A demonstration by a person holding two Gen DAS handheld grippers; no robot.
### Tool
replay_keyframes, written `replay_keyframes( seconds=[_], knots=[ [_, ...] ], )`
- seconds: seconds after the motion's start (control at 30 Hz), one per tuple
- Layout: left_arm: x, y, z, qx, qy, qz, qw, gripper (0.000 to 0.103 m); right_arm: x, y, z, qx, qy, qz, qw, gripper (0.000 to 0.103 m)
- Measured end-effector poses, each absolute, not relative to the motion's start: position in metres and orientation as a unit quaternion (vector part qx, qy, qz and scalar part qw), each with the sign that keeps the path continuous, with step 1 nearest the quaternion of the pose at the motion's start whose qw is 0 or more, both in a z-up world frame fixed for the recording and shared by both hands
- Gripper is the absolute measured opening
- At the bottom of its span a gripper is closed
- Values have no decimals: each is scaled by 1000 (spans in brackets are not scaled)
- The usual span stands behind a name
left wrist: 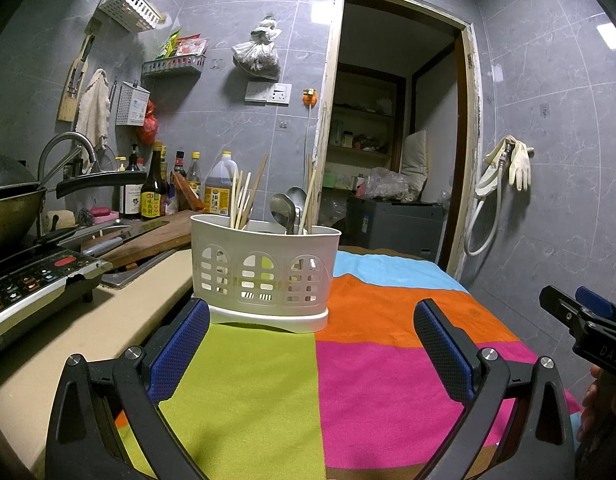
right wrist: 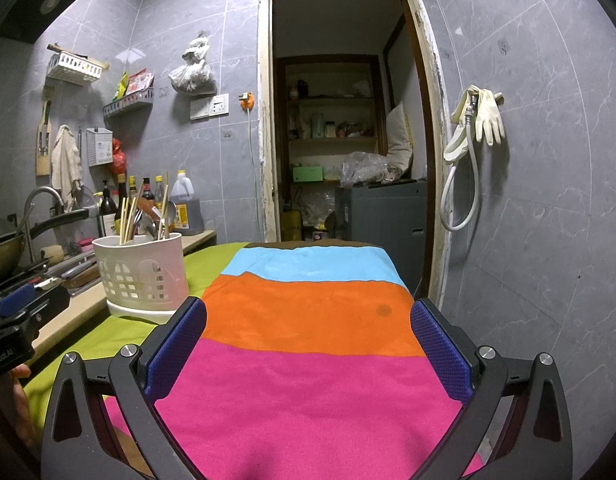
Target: Organize utensils
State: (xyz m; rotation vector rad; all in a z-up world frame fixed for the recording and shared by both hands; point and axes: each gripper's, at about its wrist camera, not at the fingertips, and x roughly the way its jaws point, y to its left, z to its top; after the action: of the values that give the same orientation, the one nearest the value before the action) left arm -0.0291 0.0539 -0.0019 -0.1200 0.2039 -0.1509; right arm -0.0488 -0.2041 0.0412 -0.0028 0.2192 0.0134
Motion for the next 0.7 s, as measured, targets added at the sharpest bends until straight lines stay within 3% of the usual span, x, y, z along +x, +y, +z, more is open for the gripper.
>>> replay_keyframes(
  seconds=[0.7],
  knots=[
    [-28,55,-2,-59,102,-76,990,100,-49,-202,41,-1,111,6,994,103]
  ],
)
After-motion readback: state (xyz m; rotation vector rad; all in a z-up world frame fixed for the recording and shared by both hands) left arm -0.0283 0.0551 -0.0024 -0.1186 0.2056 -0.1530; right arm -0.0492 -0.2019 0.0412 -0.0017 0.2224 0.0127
